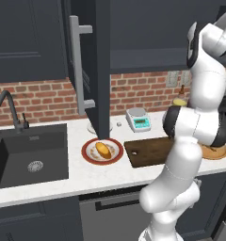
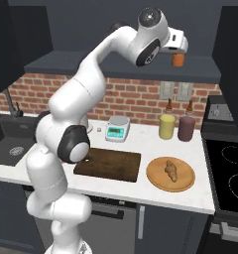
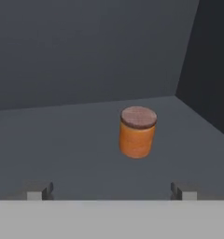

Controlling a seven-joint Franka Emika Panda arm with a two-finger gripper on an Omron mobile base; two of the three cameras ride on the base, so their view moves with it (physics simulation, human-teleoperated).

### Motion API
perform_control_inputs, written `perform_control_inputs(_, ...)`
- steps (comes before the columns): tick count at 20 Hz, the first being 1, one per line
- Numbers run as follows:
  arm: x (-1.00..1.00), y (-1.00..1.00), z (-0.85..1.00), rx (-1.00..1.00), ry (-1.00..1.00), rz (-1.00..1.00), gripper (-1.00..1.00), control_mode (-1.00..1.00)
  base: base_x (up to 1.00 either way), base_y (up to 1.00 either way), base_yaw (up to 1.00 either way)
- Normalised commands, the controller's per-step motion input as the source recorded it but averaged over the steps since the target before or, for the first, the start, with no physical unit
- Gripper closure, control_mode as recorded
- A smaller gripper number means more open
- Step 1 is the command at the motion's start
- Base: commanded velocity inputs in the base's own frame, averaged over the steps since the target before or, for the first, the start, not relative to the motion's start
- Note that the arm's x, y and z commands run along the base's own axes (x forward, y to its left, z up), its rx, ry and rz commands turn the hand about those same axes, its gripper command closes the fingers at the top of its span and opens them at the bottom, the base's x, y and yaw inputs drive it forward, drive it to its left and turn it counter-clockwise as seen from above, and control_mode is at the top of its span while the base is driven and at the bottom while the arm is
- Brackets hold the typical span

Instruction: From the different types of pastries on the counter, select a croissant and place it on the cutting board. Then retrieve a jar of jam from the cabinet and place it alongside the croissant on the cutting board.

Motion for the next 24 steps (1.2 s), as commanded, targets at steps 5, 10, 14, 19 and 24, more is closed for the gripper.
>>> perform_control_inputs(5, 0.15, -0.17, -0.01, 0.0, 0.0, 0.0, -1.0, -1.0, 0.0, 0.0, 0.0)
perform_control_inputs(10, 0.13, -0.19, -0.12, 0.0, 0.0, 0.0, -1.0, -1.0, 0.0, 0.0, 0.0)
perform_control_inputs(14, 0.0, 0.0, -0.03, 0.0, 0.0, 0.0, -1.0, -1.0, 0.0, 0.0, 0.0)
perform_control_inputs(19, 0.0, 0.0, -0.52, -0.07, 0.0, 0.0, -1.0, -1.0, 0.0, 0.0, 0.0)
perform_control_inputs(24, 0.27, 0.0, 0.06, 0.0, 0.0, 0.0, -1.0, -1.0, 0.0, 0.0, 0.0)
